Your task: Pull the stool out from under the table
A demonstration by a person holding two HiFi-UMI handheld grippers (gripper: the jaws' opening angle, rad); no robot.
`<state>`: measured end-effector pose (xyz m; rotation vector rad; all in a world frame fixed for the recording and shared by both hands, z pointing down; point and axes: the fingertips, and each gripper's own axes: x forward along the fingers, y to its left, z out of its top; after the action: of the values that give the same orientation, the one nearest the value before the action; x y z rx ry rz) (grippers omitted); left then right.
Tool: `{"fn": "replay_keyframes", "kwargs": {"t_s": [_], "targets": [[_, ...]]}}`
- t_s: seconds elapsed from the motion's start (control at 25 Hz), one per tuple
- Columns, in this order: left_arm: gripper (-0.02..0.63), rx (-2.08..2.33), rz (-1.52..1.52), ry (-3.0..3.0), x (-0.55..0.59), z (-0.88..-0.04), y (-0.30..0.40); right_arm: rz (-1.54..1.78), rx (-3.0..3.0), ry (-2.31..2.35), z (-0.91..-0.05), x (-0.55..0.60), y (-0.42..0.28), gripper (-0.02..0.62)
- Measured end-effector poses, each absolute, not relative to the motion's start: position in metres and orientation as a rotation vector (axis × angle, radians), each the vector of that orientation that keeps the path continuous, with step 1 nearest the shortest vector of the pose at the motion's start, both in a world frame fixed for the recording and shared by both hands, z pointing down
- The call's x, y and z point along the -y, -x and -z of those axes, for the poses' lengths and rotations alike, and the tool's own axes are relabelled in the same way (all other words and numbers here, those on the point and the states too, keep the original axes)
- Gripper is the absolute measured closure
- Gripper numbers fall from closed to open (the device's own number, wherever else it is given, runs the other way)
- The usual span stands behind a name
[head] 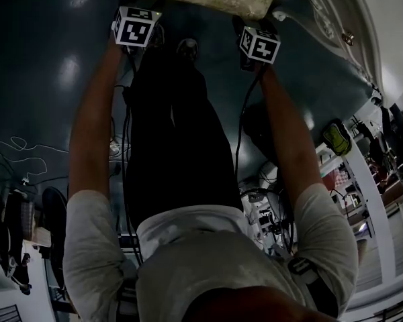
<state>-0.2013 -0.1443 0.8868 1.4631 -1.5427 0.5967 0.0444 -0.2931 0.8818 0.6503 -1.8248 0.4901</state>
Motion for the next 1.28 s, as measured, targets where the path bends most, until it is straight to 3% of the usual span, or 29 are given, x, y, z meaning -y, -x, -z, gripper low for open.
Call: {"fn": "replay_keyframes", "kwargs": {"t_s": [0.72, 1.0, 1.28], "targets": [[0.351, 1.445, -0.682, -1.479, 0.101, -0.887, 0.194, -0.591, 1.774, -0.668, -0.880, 0.230, -0.061, 0.233], [0.351, 1.443, -0.721, -1.467, 0.035, -0.899, 0.175, -0.642, 1.791, -0.665, -0.892, 0.160, -0.083, 0.232], [0.351, 1.452, -0.710, -1.467, 0.044, -0.882, 0.177, -0.639, 1.792, -0.661, -0.873, 0.169, -0.079, 0.230]]}}
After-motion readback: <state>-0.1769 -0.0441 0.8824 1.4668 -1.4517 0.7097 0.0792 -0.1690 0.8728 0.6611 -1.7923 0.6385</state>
